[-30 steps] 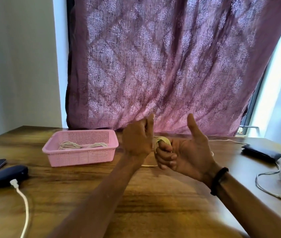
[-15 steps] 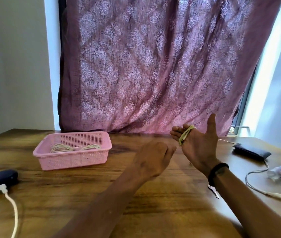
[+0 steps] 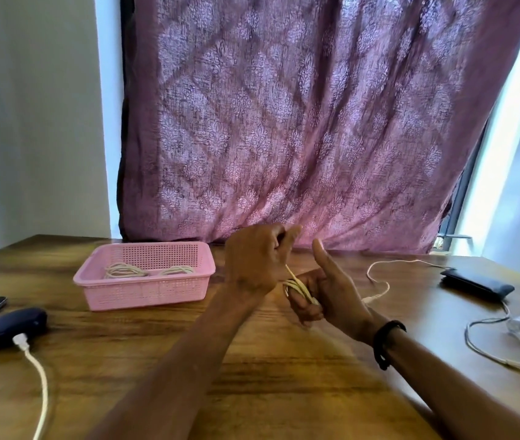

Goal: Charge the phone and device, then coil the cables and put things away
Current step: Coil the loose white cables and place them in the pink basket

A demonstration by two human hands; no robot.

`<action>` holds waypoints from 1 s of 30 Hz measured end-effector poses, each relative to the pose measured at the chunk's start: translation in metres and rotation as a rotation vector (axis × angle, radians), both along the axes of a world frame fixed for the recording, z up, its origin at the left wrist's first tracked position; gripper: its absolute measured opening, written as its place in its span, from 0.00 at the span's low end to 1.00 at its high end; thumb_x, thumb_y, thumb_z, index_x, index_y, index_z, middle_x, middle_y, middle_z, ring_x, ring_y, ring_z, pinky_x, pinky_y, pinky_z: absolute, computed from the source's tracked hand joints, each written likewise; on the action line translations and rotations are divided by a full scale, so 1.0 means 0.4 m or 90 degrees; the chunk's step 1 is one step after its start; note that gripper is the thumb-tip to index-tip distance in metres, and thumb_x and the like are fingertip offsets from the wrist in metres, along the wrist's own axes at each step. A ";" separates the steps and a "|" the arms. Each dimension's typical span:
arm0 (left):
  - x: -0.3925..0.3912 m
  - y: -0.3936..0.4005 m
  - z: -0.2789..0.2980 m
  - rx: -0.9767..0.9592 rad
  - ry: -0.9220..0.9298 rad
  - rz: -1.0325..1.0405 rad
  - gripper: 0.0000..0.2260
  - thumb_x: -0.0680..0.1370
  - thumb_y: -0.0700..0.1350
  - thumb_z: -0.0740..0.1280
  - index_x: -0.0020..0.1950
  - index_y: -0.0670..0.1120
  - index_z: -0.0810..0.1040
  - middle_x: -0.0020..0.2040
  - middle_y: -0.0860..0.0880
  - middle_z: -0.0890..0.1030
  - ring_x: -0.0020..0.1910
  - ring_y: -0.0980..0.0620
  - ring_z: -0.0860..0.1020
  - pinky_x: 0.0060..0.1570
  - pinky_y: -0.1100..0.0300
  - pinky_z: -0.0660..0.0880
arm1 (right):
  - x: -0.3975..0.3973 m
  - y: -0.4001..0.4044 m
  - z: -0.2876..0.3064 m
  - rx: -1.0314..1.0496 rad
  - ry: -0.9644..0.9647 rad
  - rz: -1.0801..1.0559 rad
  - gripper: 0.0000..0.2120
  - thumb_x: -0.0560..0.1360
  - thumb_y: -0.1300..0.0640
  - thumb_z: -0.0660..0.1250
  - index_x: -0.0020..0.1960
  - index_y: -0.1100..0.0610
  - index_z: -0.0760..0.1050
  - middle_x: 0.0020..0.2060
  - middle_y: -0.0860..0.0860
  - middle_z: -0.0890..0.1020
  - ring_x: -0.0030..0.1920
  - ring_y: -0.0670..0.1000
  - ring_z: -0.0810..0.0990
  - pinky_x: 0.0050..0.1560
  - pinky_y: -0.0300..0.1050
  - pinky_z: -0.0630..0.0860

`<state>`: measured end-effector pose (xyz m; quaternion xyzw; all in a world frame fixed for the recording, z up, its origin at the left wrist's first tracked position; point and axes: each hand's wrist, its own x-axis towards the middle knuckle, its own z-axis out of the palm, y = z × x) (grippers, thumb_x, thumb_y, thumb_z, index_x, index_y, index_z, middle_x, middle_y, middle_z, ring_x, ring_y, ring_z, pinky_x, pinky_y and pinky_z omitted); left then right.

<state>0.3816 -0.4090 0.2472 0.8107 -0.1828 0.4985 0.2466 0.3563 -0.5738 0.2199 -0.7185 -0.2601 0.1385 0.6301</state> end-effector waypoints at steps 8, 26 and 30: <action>0.008 -0.039 -0.059 -0.161 0.150 -0.158 0.27 0.84 0.61 0.56 0.29 0.50 0.73 0.32 0.47 0.83 0.33 0.49 0.81 0.35 0.56 0.69 | -0.017 -0.021 0.052 0.331 0.129 0.015 0.36 0.78 0.26 0.56 0.28 0.54 0.58 0.21 0.51 0.53 0.23 0.50 0.51 0.27 0.46 0.50; 0.024 -0.091 -0.082 -0.332 0.455 -0.509 0.14 0.81 0.53 0.68 0.49 0.43 0.86 0.37 0.46 0.84 0.36 0.56 0.80 0.39 0.60 0.77 | 0.048 -0.082 0.038 0.445 0.155 -0.128 0.27 0.81 0.52 0.60 0.24 0.53 0.59 0.16 0.49 0.57 0.16 0.47 0.55 0.19 0.38 0.52; 0.024 -0.092 -0.091 -0.355 0.478 -0.525 0.09 0.78 0.44 0.74 0.55 0.41 0.84 0.39 0.49 0.82 0.34 0.61 0.77 0.34 0.65 0.72 | 0.060 -0.100 0.027 0.422 0.201 -0.098 0.26 0.81 0.50 0.62 0.27 0.53 0.59 0.17 0.48 0.57 0.17 0.47 0.55 0.22 0.41 0.52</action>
